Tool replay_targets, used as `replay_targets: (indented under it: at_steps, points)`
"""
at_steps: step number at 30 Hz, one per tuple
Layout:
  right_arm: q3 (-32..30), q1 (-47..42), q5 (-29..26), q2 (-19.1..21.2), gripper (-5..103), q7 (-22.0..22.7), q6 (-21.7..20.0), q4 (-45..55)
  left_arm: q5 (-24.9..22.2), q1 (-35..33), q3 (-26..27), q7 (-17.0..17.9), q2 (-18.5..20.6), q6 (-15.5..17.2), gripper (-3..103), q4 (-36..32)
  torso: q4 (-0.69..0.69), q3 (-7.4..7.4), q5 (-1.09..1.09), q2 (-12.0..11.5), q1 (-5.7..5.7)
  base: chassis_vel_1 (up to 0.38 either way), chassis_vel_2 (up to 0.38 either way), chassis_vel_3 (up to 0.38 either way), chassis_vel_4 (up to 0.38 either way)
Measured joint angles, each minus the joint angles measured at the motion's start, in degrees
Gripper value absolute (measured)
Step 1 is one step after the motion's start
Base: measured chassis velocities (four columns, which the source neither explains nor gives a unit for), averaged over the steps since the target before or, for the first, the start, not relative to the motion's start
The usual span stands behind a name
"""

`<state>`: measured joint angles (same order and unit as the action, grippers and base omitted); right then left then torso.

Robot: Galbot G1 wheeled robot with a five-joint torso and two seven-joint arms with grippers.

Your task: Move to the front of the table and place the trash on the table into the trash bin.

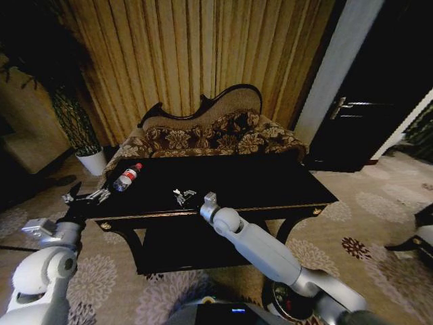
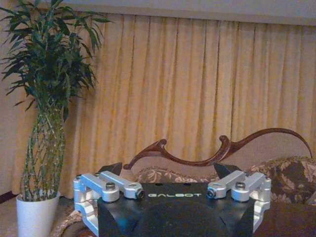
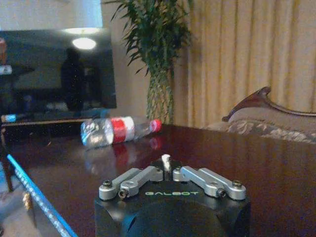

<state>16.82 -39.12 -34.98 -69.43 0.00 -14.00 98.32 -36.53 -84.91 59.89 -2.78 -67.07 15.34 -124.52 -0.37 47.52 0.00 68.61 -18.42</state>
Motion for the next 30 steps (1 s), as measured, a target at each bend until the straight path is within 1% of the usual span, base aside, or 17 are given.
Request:
replay_targets:
  at_steps: [1,2,3,7,8,10,11,14,15,17,18,19,21,22,24,27,30]
  points:
    - [0.0,0.0,0.0,0.0,8,0.0,0.0,0.0,0.0,0.0,0.0,0.0,0.0,0.0,100,0.0,0.0,0.0,0.0,0.0,0.0,0.0,0.0,0.0,0.0]
    - [-0.9,-0.35,-0.01,0.16,4,0.0,-0.05,0.44,-0.04,0.04,-0.04,0.0,0.01,0.0,100,0.04,0.0,0.0,0.0,0.0,0.0,0.0,0.0,0.0,0.0]
    - [-2.68,-0.96,0.0,0.63,2,0.0,-0.12,1.29,-0.08,0.06,-0.14,0.0,0.0,0.0,100,0.08,0.0,0.0,0.0,0.0,0.0,0.0,0.0,0.0,0.0]
    - [-7.29,-2.07,0.02,2.32,2,0.0,-0.28,2.99,-0.09,0.1,-0.57,-0.06,-0.04,0.01,100,0.26,0.0,0.0,0.01,0.0,0.0,0.0,0.0,0.0,0.0]
    - [-7.29,-2.07,0.02,2.32,2,0.0,-0.28,2.99,-0.09,0.1,-0.57,-0.06,-0.04,0.01,100,0.26,0.0,0.0,0.01,0.0,0.0,0.0,0.0,0.0,0.0]
    - [-11.81,-2.7,-0.23,3.95,2,-0.01,-1.06,4.26,-0.29,0.17,-0.72,-0.12,0.02,-0.02,100,0.33,0.0,0.0,0.01,0.0,0.0,0.0,0.0,0.0,0.0]
    - [-11.81,-2.7,-0.23,3.95,2,-0.01,-1.06,4.26,-0.29,0.17,-0.72,-0.12,0.02,-0.02,100,0.33,0.0,0.0,0.01,0.0,0.0,0.0,0.0,0.0,0.0]
    - [-19.48,-4.22,-0.88,6.62,2,0.0,-2.96,5.76,-0.75,0.61,-0.71,-0.11,0.48,-0.08,100,0.82,0.0,0.0,0.01,0.0,0.0,0.0,0.0,0.0,0.0]
    - [-19.48,-4.22,-0.88,6.62,2,0.0,-2.96,5.76,-0.75,0.61,-0.71,-0.11,0.48,-0.08,100,0.82,0.0,0.0,0.01,0.0,0.0,0.0,0.0,0.0,0.0]
    - [-23.21,-5.3,-0.79,7.44,2,0.0,-4.46,6.65,-0.97,1.06,-0.73,-0.05,0.35,-0.09,100,1.28,-0.02,0.0,0.01,0.0,0.0,0.0,0.0,0.0,0.0]
    - [-26.83,-6.8,0.0,7.99,2,0.01,-5.92,7.58,-1.17,1.44,-0.74,0.06,0.35,-0.09,100,1.73,-0.01,0.0,0.0,0.0,0.0,0.0,0.0,0.0,0.0]
    - [-26.83,-6.8,0.0,7.99,2,0.01,-5.92,7.58,-1.17,1.44,-0.74,0.06,0.35,-0.09,100,1.73,-0.01,0.0,0.0,0.0,0.0,0.0,0.0,0.0,0.0]
    - [-30.96,-9.26,2.13,8.38,2,0.01,-6.43,8.52,-2.01,1.63,-0.42,0.12,0.73,-0.09,100,1.95,-0.02,0.0,0.01,0.0,0.0,0.0,0.0,0.0,0.0]
    - [-30.96,-9.26,2.13,8.38,2,0.01,-6.43,8.52,-2.01,1.63,-0.42,0.12,0.73,-0.09,100,1.95,-0.02,0.0,0.01,0.0,0.0,0.0,0.0,0.0,0.0]
    - [-34.25,-12.21,3.9,8.99,2,0.0,-5.55,9.3,-2.44,1.5,-0.13,0.2,1.21,-0.09,100,2.21,-0.02,0.0,0.0,0.0,0.0,0.0,0.0,0.0,0.0]
    - [-35.23,-13.28,4.69,9.2,2,0.0,-4.96,9.35,-2.53,1.35,-0.12,0.21,1.24,-0.09,100,2.21,-0.01,0.0,0.01,0.0,0.0,0.0,0.0,0.0,0.0]
    - [-38.05,-15.93,7.18,9.52,2,0.0,-3.67,9.12,-3.04,1.15,-0.42,0.29,1.58,-0.09,100,2.25,0.0,0.0,0.0,0.0,0.0,0.0,0.0,0.0,0.0]
